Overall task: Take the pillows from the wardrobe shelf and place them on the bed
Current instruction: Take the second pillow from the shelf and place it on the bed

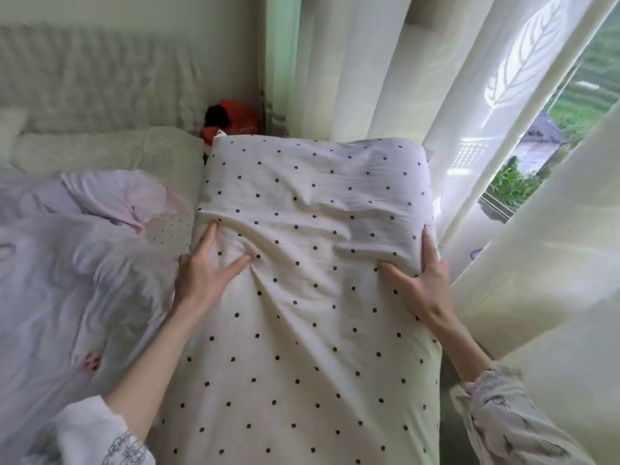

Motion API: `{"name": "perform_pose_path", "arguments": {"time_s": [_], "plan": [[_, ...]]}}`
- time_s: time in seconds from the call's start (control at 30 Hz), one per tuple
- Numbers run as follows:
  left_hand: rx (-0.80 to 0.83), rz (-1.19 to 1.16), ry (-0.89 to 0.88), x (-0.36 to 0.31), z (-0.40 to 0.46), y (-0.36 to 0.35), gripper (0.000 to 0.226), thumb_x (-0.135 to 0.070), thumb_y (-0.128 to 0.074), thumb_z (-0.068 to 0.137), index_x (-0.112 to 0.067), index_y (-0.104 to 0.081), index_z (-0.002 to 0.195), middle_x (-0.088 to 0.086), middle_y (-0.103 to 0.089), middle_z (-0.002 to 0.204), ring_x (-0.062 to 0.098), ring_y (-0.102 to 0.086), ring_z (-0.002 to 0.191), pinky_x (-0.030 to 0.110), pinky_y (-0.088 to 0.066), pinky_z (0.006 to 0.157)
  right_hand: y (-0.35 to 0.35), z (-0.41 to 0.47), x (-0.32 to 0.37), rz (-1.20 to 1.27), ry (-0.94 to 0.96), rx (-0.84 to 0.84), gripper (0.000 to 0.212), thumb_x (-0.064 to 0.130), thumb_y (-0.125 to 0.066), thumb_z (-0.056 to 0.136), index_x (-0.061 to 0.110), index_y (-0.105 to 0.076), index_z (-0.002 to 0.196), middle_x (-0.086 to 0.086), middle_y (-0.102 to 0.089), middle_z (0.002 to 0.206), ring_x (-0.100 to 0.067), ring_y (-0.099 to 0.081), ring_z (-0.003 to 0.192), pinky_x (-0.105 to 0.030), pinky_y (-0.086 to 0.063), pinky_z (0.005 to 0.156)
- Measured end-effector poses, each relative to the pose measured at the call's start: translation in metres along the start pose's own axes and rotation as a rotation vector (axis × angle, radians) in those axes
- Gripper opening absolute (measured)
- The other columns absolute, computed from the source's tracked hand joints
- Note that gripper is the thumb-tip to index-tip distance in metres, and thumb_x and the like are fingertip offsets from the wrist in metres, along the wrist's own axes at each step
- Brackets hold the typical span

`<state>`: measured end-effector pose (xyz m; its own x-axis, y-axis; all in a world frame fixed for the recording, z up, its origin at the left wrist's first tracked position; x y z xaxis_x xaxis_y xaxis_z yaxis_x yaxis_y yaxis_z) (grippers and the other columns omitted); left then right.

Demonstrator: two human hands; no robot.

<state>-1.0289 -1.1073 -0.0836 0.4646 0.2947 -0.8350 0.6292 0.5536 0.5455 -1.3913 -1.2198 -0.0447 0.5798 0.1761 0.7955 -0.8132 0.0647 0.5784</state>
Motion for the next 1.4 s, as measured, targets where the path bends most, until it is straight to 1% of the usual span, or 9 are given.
{"name": "perform_pose_path", "arguments": {"time_s": [0.2,0.37,0.53,0.7,0.87,0.97,1.07,1.2,1.4], "plan": [[-0.166,-0.009,0.146,0.004,0.048,-0.001,0.092,-0.055,-0.074,0.064,-0.049,-0.023,0.139,0.018,-0.043,0.139,0.030,-0.040,0.129,0.036,-0.035,0.101,-0.062,0.107,0.006,0.074,0.058,0.195,0.099,0.060,-0.067,0.059,0.056,-0.007,0.138,-0.006,-0.035,0.125,-0.025,-0.043,0.110,-0.036,-0.034,0.091],[-0.301,-0.086,0.237,-0.001,0.083,-0.006,0.096,-0.062,-0.066,0.052,-0.052,-0.023,0.137,0.011,-0.040,0.143,0.025,-0.037,0.132,0.031,-0.030,0.103,-0.105,0.196,0.031,0.106,0.145,0.335,0.099,0.061,-0.066,0.059,0.053,-0.009,0.139,-0.007,-0.037,0.124,-0.029,-0.044,0.117,-0.038,-0.034,0.093],[-0.448,-0.112,0.279,-0.005,0.121,-0.004,0.093,-0.057,-0.071,0.058,-0.051,-0.024,0.137,0.004,-0.038,0.146,0.019,-0.036,0.133,0.028,-0.028,0.104,-0.153,0.269,0.063,0.135,0.223,0.439,0.097,0.060,-0.068,0.062,0.052,-0.010,0.139,-0.006,-0.035,0.126,-0.030,-0.047,0.117,-0.034,-0.036,0.092],[-0.585,-0.054,0.288,-0.004,0.168,0.009,0.087,-0.052,-0.073,0.068,-0.050,-0.022,0.139,-0.010,-0.034,0.148,0.011,-0.032,0.134,0.025,-0.028,0.102,-0.219,0.331,0.097,0.165,0.278,0.520,0.098,0.059,-0.070,0.064,0.052,-0.008,0.139,-0.004,-0.034,0.128,-0.030,-0.044,0.119,-0.039,-0.035,0.098],[-0.622,-0.001,0.370,0.020,0.254,0.025,0.087,-0.057,-0.071,0.066,-0.052,-0.022,0.138,0.005,-0.038,0.145,0.021,-0.038,0.132,0.029,-0.031,0.100,-0.304,0.398,0.133,0.148,0.309,0.554,0.100,0.066,-0.064,0.059,0.050,-0.006,0.140,-0.007,-0.034,0.133,-0.032,-0.042,0.119,-0.042,-0.036,0.095],[-0.627,-0.012,0.407,0.040,0.321,0.035,0.090,-0.064,-0.064,0.057,-0.054,-0.022,0.137,0.006,-0.042,0.140,0.024,-0.044,0.125,0.029,-0.034,0.093,-0.363,0.443,0.158,0.148,0.313,0.561,0.099,0.067,-0.060,0.058,0.049,-0.009,0.141,-0.007,-0.036,0.131,-0.030,-0.043,0.115,-0.036,-0.034,0.087],[-0.630,-0.023,0.415,0.056,0.389,0.047,0.090,-0.061,-0.065,0.058,-0.050,-0.024,0.138,0.006,-0.044,0.141,0.025,-0.044,0.125,0.030,-0.036,0.097,-0.415,0.487,0.183,0.150,0.308,0.582,0.097,0.067,-0.061,0.060,0.050,-0.008,0.140,-0.005,-0.035,0.129,-0.028,-0.044,0.111,-0.034,-0.033,0.083],[-0.628,-0.016,0.399,0.064,0.480,0.060,0.084,-0.054,-0.070,0.070,-0.050,-0.022,0.139,0.007,-0.042,0.142,0.026,-0.040,0.127,0.034,-0.033,0.100,-0.469,0.552,0.219,0.158,0.325,0.570,0.094,0.061,-0.067,0.068,0.051,-0.008,0.140,-0.004,-0.034,0.130,-0.027,-0.044,0.111,-0.037,-0.038,0.087],[-0.616,0.004,0.436,0.079,0.604,0.071,0.093,-0.069,-0.061,0.058,-0.052,-0.017,0.139,0.008,-0.043,0.138,0.030,-0.045,0.121,0.031,-0.033,0.090,-0.551,0.650,0.262,0.136,0.338,0.563,0.093,0.060,-0.067,0.069,0.051,-0.009,0.140,-0.006,-0.034,0.134,-0.029,-0.044,0.114,-0.040,-0.038,0.091]]}}
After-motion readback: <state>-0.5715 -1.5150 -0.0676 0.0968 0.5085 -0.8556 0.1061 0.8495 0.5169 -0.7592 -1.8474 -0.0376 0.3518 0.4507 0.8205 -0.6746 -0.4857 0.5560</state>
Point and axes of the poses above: each hand's wrist, its own z-axis towards the middle knuckle, its own y-axis out of the back of the hand, x = y × z, the point moved 8 cm from there along z, towards the middle knuckle
